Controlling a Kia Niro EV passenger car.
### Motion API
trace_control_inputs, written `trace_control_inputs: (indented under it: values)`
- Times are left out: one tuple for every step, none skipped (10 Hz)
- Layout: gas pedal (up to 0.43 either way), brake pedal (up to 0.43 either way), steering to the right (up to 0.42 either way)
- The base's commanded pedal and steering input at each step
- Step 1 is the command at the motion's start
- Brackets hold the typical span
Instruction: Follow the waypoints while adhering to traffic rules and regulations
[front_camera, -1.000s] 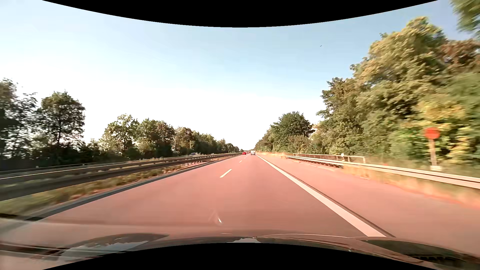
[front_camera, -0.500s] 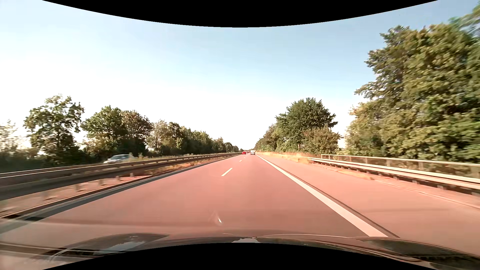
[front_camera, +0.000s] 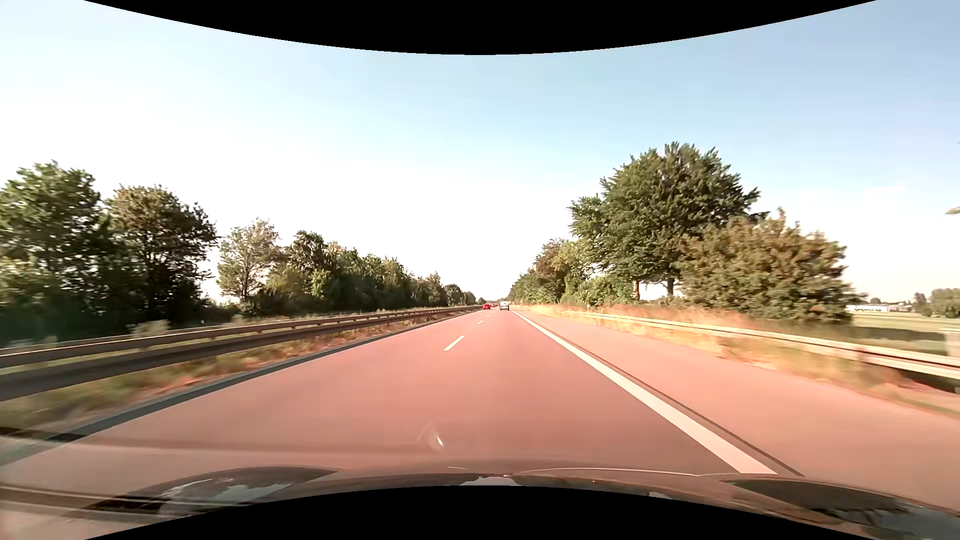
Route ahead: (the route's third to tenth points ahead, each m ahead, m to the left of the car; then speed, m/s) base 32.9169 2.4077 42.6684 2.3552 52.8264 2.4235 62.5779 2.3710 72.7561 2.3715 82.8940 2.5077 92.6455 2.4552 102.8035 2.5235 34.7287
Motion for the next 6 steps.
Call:
trace_control_inputs:
  values:
    - [0.150,0.006,0.000]
    - [0.150,0.006,0.000]
    - [0.150,0.006,-0.001]
    - [0.150,0.006,-0.002]
    - [0.150,0.006,-0.003]
    - [0.157,0.006,-0.004]
